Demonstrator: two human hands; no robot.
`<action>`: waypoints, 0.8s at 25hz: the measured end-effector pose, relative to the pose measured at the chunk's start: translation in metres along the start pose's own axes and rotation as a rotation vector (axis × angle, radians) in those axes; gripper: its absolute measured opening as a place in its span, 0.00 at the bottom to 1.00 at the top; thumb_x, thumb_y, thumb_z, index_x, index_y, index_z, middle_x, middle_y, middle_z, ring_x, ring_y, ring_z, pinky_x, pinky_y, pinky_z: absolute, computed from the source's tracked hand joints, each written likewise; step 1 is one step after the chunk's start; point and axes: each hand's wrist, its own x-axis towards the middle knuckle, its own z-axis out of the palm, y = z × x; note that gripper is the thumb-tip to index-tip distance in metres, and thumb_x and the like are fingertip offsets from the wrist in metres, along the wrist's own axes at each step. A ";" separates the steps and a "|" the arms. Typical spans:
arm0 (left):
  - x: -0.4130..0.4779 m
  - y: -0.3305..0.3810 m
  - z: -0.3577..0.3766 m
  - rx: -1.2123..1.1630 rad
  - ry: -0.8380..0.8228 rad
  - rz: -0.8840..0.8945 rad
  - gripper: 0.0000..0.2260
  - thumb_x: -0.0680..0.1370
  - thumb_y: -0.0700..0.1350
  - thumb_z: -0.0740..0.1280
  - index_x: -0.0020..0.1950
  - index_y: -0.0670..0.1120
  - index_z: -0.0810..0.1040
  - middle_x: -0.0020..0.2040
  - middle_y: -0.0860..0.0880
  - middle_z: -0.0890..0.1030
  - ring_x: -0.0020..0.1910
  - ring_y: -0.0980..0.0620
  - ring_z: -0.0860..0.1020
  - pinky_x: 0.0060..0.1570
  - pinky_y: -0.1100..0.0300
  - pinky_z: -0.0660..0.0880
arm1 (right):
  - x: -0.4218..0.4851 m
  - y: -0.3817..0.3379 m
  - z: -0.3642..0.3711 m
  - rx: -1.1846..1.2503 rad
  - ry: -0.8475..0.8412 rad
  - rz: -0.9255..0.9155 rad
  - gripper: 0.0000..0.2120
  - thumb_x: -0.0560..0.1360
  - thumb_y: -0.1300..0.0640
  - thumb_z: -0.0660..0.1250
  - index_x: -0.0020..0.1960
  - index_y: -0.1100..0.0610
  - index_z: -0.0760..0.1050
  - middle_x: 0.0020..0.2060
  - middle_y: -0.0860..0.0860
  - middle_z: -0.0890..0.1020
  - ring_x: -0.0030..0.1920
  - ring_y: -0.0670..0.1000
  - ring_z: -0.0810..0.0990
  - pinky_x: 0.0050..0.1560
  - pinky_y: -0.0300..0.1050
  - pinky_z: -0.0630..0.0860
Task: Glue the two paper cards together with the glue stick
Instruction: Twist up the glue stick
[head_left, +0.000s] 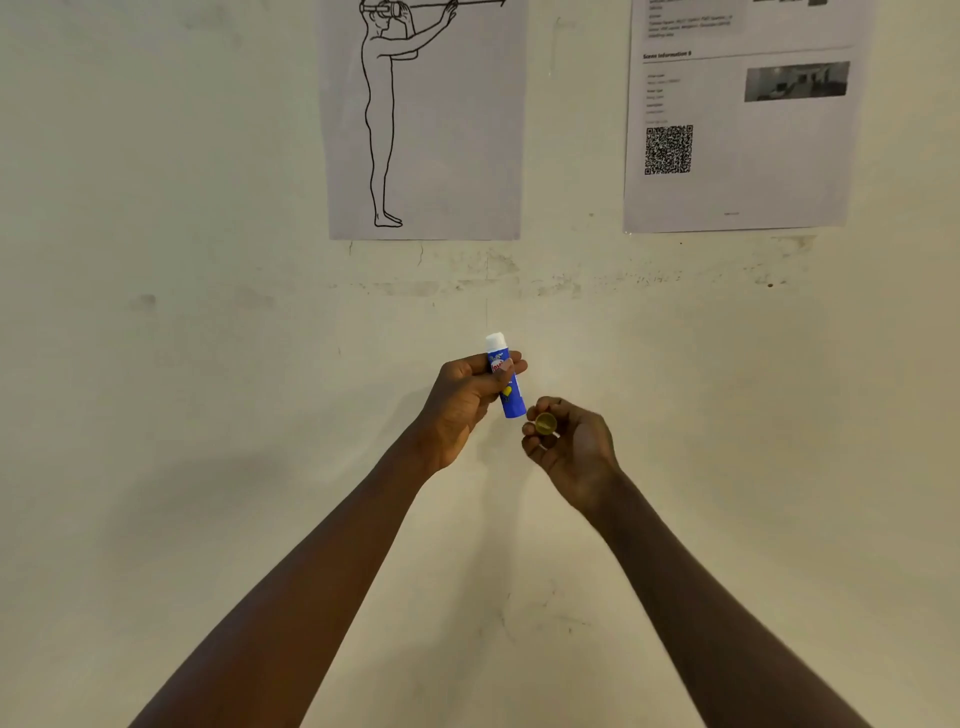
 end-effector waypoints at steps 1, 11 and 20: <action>0.000 -0.001 0.001 0.013 -0.004 0.001 0.16 0.78 0.38 0.58 0.65 0.36 0.69 0.65 0.39 0.73 0.60 0.49 0.73 0.60 0.62 0.67 | -0.003 0.006 -0.001 0.025 -0.008 0.025 0.13 0.74 0.63 0.54 0.34 0.61 0.72 0.32 0.54 0.72 0.30 0.50 0.69 0.33 0.40 0.69; -0.004 -0.002 0.006 0.046 -0.015 0.003 0.15 0.79 0.41 0.57 0.63 0.38 0.71 0.64 0.41 0.74 0.58 0.48 0.74 0.65 0.53 0.62 | -0.012 0.018 0.003 -0.562 -0.064 -0.446 0.09 0.74 0.57 0.64 0.51 0.61 0.75 0.29 0.49 0.72 0.29 0.47 0.66 0.27 0.33 0.67; -0.004 0.000 0.014 0.060 -0.106 0.058 0.07 0.78 0.40 0.58 0.51 0.41 0.75 0.49 0.48 0.81 0.46 0.55 0.78 0.50 0.63 0.71 | -0.011 0.012 0.001 -0.548 -0.043 -0.417 0.10 0.77 0.64 0.57 0.42 0.61 0.76 0.27 0.53 0.69 0.27 0.48 0.63 0.26 0.35 0.62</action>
